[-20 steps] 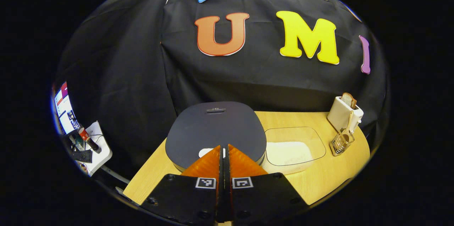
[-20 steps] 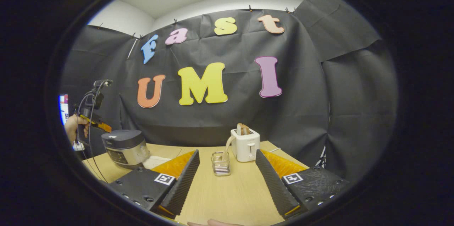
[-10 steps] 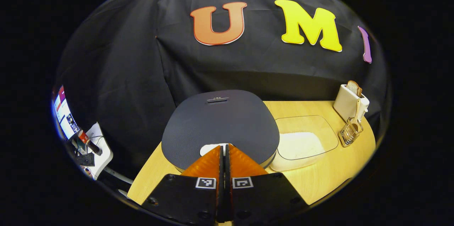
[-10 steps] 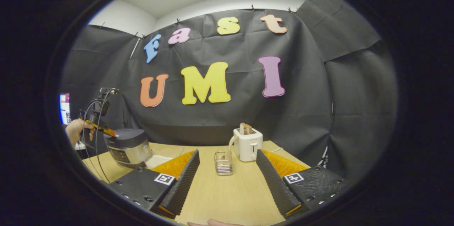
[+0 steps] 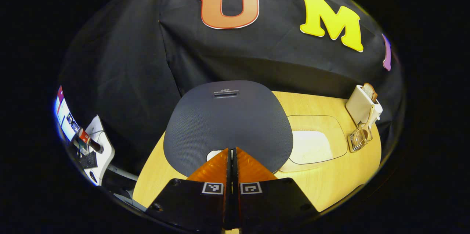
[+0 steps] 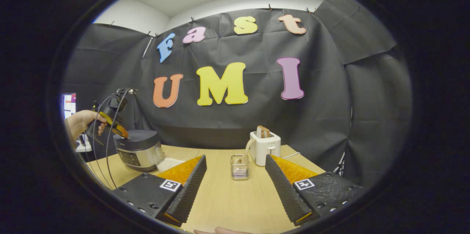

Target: Close the left gripper, press the button to open the rice cooker; take a wooden spoon from the chopstick holder with the right hand, scoop a spoonful of rice and pour it into the rice cooker, then put the wooden spoon back into the chopstick holder.

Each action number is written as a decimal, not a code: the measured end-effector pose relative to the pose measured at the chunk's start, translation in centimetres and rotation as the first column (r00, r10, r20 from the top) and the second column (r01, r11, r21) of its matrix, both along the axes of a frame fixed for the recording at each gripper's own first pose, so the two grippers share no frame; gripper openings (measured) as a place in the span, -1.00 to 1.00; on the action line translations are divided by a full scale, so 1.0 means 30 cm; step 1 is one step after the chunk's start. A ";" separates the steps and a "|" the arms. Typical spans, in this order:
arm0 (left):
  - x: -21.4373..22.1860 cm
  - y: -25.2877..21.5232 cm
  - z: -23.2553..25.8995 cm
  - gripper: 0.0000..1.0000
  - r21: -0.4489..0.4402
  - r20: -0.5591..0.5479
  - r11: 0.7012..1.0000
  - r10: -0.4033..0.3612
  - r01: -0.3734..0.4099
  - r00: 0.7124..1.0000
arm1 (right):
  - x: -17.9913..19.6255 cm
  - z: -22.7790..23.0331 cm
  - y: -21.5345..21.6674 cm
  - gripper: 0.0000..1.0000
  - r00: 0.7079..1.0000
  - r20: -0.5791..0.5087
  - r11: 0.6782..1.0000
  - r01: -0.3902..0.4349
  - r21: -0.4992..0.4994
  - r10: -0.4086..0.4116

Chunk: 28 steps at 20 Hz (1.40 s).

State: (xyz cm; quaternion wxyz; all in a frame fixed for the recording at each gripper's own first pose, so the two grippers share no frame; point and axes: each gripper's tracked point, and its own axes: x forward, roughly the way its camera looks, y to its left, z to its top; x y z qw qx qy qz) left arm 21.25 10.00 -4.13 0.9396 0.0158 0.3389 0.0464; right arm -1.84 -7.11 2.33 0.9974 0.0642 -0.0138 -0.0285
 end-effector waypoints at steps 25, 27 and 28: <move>-0.322 -0.047 0.112 0.98 -0.084 0.520 0.996 0.063 -0.022 0.852 | 0.636 -0.222 -0.100 0.92 0.975 -0.221 1.000 -0.012 0.002 0.012; -0.345 -0.059 0.087 0.98 -0.092 0.529 0.996 0.061 -0.015 0.846 | 0.744 -0.233 -0.107 0.83 0.970 -0.241 0.999 -0.027 0.031 0.033; -0.358 -0.058 0.086 0.98 -0.089 0.538 0.996 0.060 -0.015 0.840 | 0.802 -0.237 -0.103 0.84 0.964 -0.260 0.998 -0.039 0.054 0.052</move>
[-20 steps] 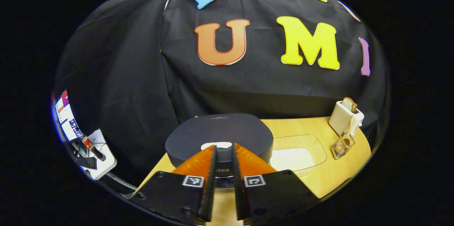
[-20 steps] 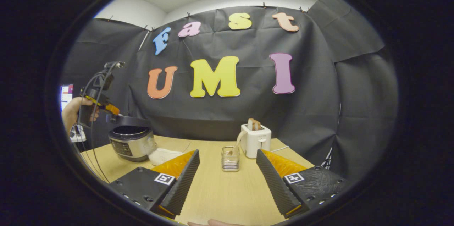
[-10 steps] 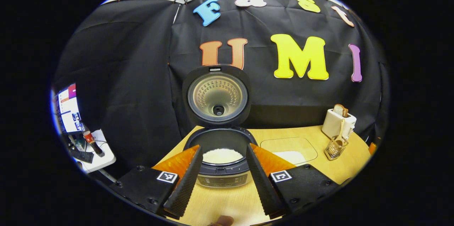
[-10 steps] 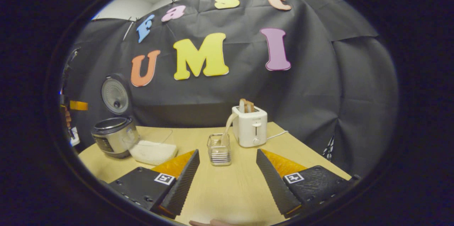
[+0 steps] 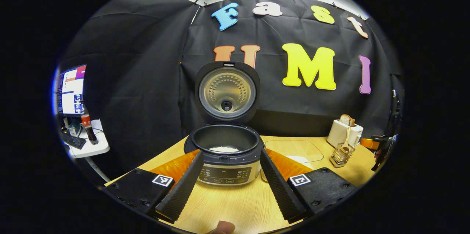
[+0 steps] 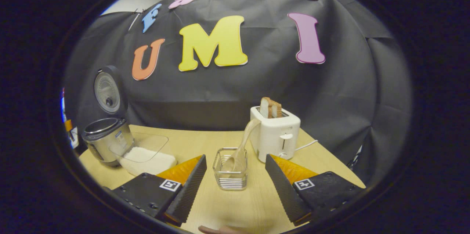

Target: Close the left gripper, press the button to open the rice cooker; take a wooden spoon from the chopstick holder with the right hand, scoop a spoonful of rice and pour it into the rice cooker, then put the wooden spoon back into the chopstick holder.

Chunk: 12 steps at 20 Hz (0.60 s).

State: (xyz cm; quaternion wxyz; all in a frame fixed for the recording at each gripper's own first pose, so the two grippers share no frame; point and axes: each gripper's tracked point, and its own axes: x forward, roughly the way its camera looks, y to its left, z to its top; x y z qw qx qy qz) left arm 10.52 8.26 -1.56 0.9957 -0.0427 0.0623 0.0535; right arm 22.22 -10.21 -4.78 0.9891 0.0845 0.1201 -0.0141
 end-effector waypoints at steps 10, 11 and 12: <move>-0.075 0.021 -0.088 0.98 0.042 0.071 0.999 0.018 -0.021 0.997 | 0.460 -0.141 -0.102 0.87 0.971 -0.227 0.996 0.083 0.042 -0.072; -0.077 0.028 -0.101 0.97 0.026 0.064 0.999 0.020 -0.021 0.998 | 0.484 -0.142 -0.101 0.87 0.970 -0.231 0.996 0.081 0.036 -0.071; -0.078 0.029 -0.119 0.97 0.009 0.053 1.000 0.014 -0.015 0.998 | 0.514 -0.143 -0.102 0.87 0.970 -0.234 0.996 0.079 0.030 -0.070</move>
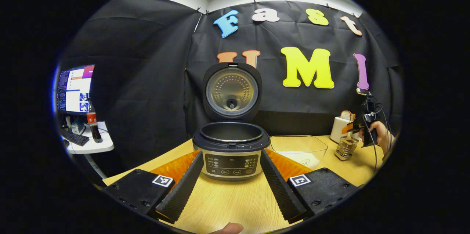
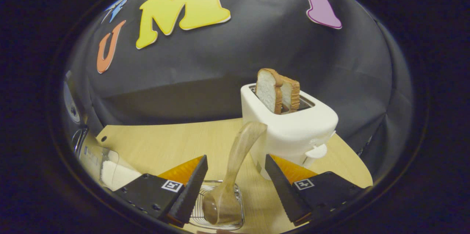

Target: Close the left gripper, press the button to open the rice cooker; take a wooden spoon from the chopstick holder with the right hand, scoop a spoonful of rice and pour it into the rice cooker, then put the wooden spoon back into the chopstick holder.

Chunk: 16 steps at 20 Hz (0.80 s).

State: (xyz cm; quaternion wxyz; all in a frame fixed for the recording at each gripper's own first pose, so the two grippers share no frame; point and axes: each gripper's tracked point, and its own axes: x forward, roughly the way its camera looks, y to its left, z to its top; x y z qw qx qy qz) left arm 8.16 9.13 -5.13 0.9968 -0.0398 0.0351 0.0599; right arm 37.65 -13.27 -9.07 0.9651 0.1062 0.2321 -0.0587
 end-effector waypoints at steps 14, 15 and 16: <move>-0.076 0.057 0.050 0.97 0.022 -0.009 0.999 0.041 -0.041 0.999 | -0.051 0.059 0.007 -0.63 0.999 -0.048 0.998 0.002 0.063 0.001; -0.081 0.052 0.053 0.97 0.030 -0.012 0.999 0.035 -0.034 0.999 | -0.082 0.069 0.022 -0.64 0.999 -0.046 0.999 -0.013 0.035 0.015; -0.088 0.047 0.052 0.97 0.037 -0.025 0.999 0.031 -0.030 0.999 | -0.111 0.079 0.029 -0.64 0.999 -0.048 1.000 -0.018 0.000 0.018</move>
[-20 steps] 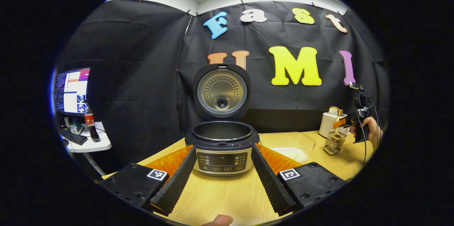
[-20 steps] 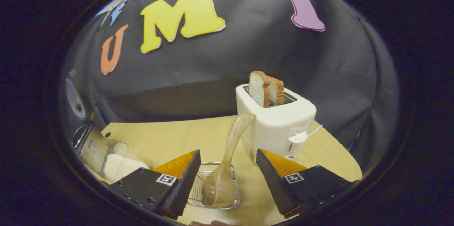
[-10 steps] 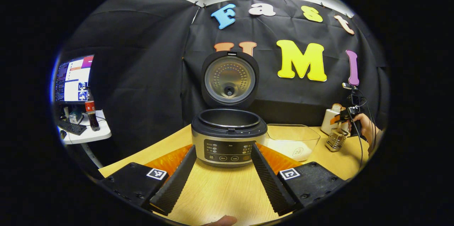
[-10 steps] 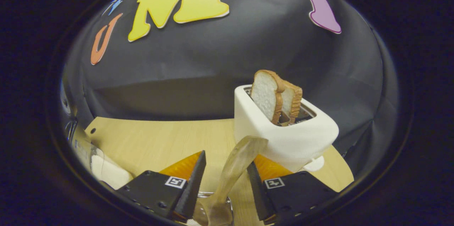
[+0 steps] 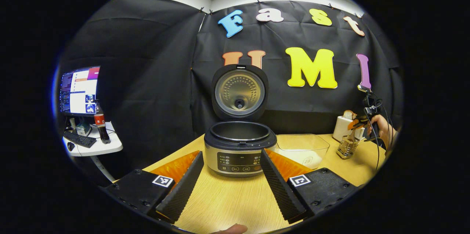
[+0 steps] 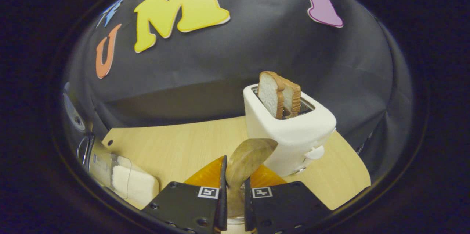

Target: Close the left gripper, press the button to open the rice cooker; take a wooden spoon from the chopstick holder with the right hand, scoop a spoonful of rice and pour it into the rice cooker, then put the wooden spoon back into the chopstick holder.

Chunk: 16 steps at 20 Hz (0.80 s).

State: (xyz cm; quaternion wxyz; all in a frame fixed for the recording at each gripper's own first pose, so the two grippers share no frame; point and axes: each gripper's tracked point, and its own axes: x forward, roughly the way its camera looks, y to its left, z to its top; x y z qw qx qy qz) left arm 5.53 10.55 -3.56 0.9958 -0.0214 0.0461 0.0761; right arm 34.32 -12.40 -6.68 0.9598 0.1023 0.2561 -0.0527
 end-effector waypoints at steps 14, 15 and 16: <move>-0.101 0.037 0.072 0.97 0.021 0.000 0.999 -0.045 0.045 0.999 | -0.166 0.412 0.247 -0.76 0.987 0.159 0.988 0.016 -0.151 0.009; -0.101 0.045 0.075 0.97 0.011 0.004 0.999 -0.046 0.046 0.999 | -0.172 0.434 0.298 -0.75 0.985 0.169 0.989 -0.004 -0.148 0.029; -0.101 0.056 0.076 0.97 0.005 0.007 0.999 -0.041 0.041 0.999 | -0.173 0.453 0.348 -0.75 0.983 0.177 0.989 -0.020 -0.148 0.047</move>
